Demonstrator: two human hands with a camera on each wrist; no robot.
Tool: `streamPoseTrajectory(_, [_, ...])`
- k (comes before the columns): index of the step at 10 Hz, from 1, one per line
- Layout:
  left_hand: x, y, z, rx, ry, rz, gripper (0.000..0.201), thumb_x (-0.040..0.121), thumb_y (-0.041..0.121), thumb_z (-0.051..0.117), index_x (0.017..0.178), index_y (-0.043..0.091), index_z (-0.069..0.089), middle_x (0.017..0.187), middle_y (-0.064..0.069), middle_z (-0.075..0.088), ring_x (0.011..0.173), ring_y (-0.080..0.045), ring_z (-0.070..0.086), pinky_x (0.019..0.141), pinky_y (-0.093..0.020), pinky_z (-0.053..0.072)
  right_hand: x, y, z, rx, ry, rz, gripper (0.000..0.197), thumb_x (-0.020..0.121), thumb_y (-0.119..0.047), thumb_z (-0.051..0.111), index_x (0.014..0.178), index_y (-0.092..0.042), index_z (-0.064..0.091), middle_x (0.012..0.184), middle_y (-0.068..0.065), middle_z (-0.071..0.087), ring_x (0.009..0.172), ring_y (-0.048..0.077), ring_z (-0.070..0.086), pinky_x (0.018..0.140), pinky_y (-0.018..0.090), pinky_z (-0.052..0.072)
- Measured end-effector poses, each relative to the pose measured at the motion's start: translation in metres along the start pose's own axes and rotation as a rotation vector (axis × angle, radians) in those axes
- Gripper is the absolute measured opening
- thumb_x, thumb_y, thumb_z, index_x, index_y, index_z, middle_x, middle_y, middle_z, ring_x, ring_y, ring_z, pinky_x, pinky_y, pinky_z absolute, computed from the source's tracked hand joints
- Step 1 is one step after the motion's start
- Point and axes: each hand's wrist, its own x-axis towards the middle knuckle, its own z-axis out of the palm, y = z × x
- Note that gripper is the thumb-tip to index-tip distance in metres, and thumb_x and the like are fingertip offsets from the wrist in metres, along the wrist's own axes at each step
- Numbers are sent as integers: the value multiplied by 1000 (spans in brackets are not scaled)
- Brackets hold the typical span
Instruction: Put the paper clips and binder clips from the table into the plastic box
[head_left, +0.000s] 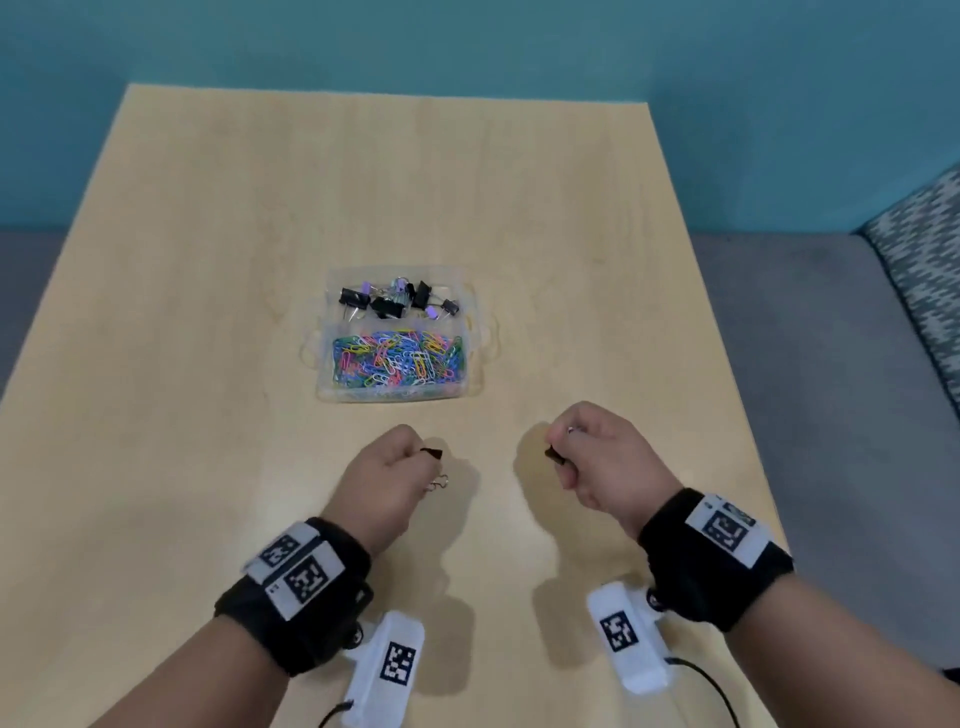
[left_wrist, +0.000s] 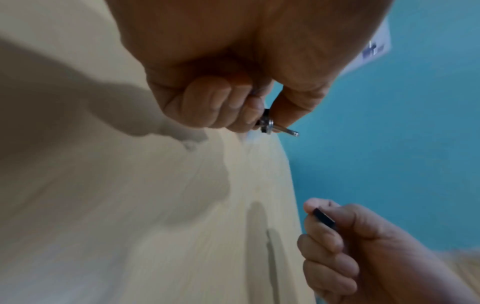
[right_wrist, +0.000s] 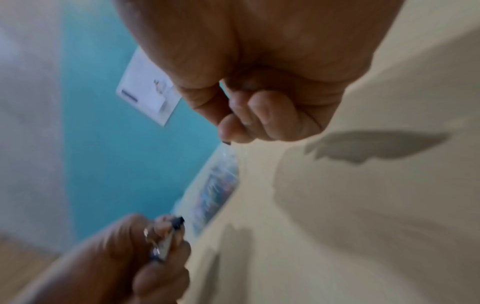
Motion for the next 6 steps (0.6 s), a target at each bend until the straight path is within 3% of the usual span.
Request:
streamPoseTrajectory(1, [29,33,-34,89,172,141,21,67,31,56,68,13,45,58,-5,45,51,-20,38,51,-35,34,39,-54,17,168,-7,3,12,91,-7,45,82,-11,51,55,10,55,38,15,36,41,21,27])
streamPoseTrajectory(2, [62,69,-58,336,287,231,17,75,30,50,72,13,45,65,-6,52,62,-25,48,58,-35,40,74,-97,38,193,-16,-13,13,91,-4,43,83,-13,48,59,11,54,40,17,40,43,22,33])
streamPoseTrajectory(3, [89,98,-69,497,322,218,19,80,30,46,78,12,44,71,-10,55,67,-29,53,57,-34,38,101,-130,59,145,-13,-9,12,93,-1,39,86,-8,46,61,13,53,45,20,46,44,26,41])
streamPoseTrajectory(4, [107,112,-73,571,325,183,16,83,28,45,82,11,44,77,-11,57,67,-28,53,54,-32,39,123,-150,73,23,-7,2,16,92,-3,43,78,-7,50,72,17,56,59,28,57,57,35,52])
streamPoseTrajectory(5, [118,114,-77,393,260,153,15,82,27,50,89,13,48,79,-14,63,65,-33,65,65,-46,57,127,-162,81,48,-41,20,8,91,-11,51,83,-7,50,81,20,51,70,30,53,74,36,55])
streamPoseTrajectory(6, [120,106,-90,313,259,152,31,82,34,57,108,18,52,86,-13,66,71,-34,68,71,-50,58,117,-166,81,-11,5,35,27,95,-22,50,106,2,57,76,11,50,80,29,63,88,51,53])
